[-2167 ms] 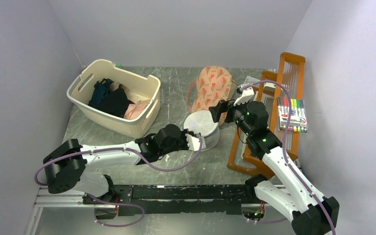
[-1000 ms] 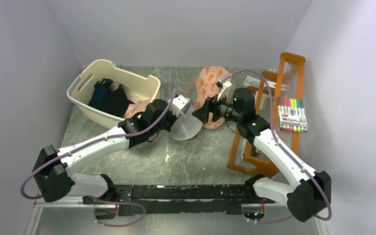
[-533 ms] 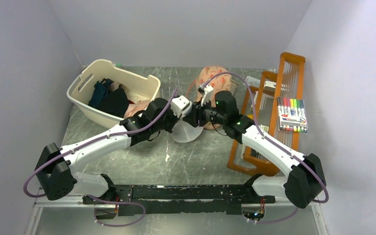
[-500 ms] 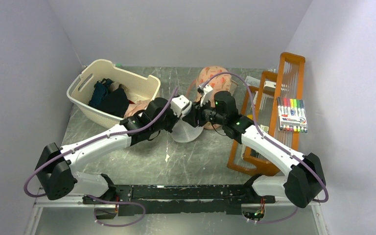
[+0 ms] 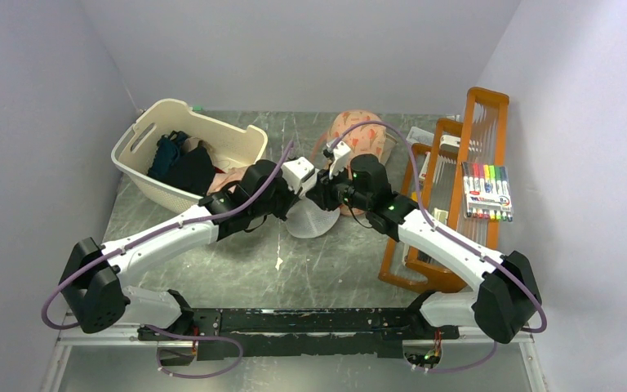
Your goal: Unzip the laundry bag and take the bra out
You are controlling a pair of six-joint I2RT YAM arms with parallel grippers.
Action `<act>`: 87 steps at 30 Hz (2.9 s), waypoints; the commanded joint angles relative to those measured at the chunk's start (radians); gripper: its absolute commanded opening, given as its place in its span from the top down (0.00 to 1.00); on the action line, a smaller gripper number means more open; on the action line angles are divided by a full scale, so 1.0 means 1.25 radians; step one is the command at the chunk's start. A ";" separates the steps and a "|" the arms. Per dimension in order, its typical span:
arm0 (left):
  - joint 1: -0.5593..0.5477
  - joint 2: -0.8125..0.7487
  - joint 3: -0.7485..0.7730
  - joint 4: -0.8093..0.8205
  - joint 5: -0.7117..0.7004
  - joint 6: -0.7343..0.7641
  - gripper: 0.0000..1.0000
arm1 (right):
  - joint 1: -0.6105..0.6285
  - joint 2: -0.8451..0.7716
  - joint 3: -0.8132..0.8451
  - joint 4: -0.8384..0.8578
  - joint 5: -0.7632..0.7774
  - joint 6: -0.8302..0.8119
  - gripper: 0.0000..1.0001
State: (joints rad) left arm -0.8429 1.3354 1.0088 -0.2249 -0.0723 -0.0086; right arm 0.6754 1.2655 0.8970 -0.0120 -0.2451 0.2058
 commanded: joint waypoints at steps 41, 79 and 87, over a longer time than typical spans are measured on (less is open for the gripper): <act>0.017 0.005 0.038 0.002 0.060 -0.003 0.93 | 0.013 -0.014 -0.030 0.005 0.170 -0.024 1.00; 0.037 -0.034 0.022 0.063 0.248 -0.016 0.28 | -0.010 -0.102 -0.084 0.046 -0.052 -0.025 1.00; 0.042 -0.087 -0.009 0.110 0.264 -0.006 0.12 | -0.010 -0.111 -0.072 0.012 0.097 -0.016 1.00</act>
State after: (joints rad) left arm -0.7990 1.2850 1.0149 -0.1741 0.2409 -0.0193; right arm 0.6586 1.1542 0.7971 -0.0002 -0.2298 0.1684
